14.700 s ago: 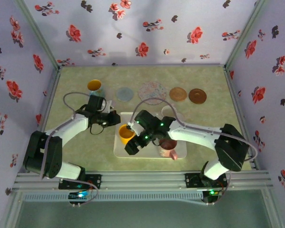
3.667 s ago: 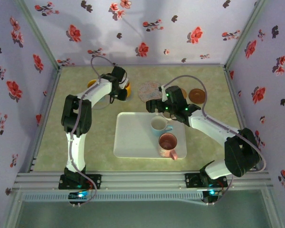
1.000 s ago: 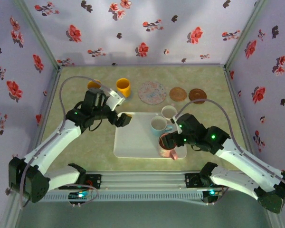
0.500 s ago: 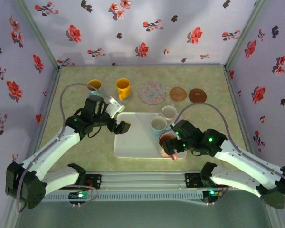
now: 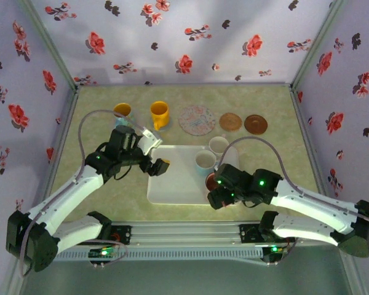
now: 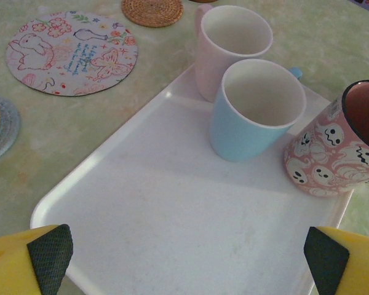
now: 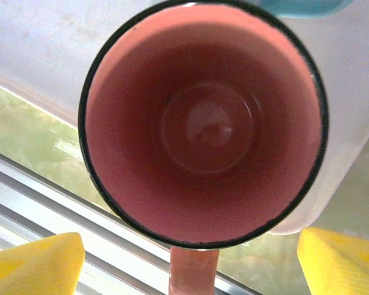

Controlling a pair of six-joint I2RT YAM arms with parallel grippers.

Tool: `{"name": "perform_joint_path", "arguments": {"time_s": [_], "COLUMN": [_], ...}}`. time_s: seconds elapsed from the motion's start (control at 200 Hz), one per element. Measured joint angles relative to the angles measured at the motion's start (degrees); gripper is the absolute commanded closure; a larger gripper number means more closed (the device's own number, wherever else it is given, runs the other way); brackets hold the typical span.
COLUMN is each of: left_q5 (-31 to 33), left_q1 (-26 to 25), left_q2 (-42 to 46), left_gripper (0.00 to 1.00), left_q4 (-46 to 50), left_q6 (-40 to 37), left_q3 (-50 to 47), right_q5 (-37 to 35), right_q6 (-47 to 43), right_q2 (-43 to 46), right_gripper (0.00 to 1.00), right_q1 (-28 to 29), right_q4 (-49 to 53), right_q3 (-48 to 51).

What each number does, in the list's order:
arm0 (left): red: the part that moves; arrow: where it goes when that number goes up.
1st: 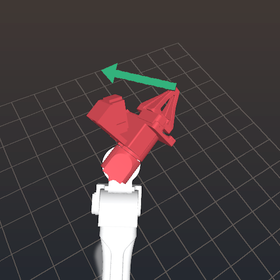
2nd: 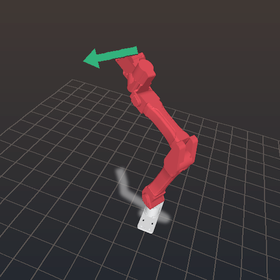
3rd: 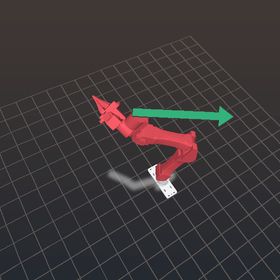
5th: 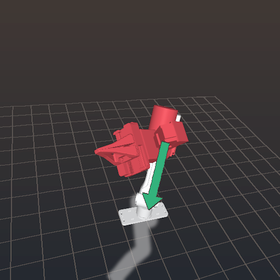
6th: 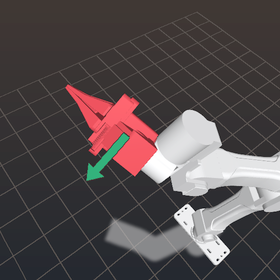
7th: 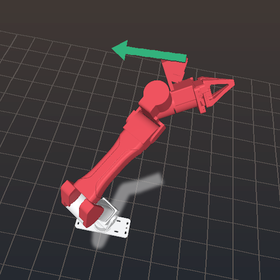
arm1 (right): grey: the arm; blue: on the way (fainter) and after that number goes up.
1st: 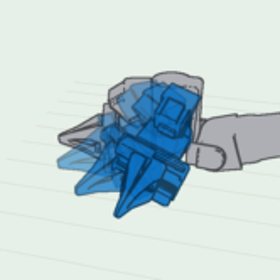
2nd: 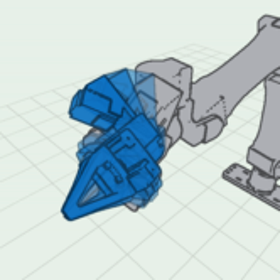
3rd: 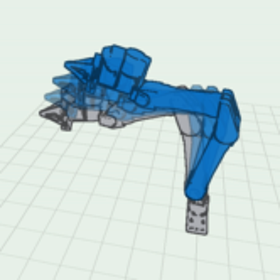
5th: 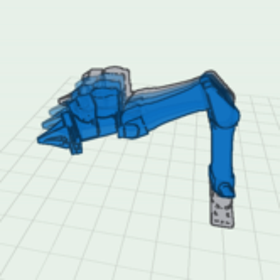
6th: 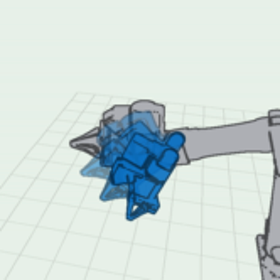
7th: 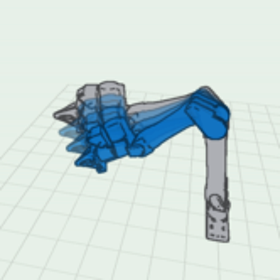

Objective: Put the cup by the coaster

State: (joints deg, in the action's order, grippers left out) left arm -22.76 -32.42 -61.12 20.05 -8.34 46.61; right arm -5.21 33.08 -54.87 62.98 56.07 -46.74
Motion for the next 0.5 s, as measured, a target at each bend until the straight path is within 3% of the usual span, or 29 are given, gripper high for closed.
{"name": "perform_joint_path", "arguments": {"time_s": [0.5], "left_q5": [-2.1], "left_q1": [-1.6], "left_q2": [2.4], "left_gripper": [0.00], "left_q4": [-2.8], "left_q6": [-1.3], "left_q3": [-5.2], "right_q5": [-1.9], "right_q6": [2.2], "right_q2": [-2.4], "right_gripper": [0.21], "right_q1": [1.3], "right_q4": [-0.6], "right_q3": [3.1]}}
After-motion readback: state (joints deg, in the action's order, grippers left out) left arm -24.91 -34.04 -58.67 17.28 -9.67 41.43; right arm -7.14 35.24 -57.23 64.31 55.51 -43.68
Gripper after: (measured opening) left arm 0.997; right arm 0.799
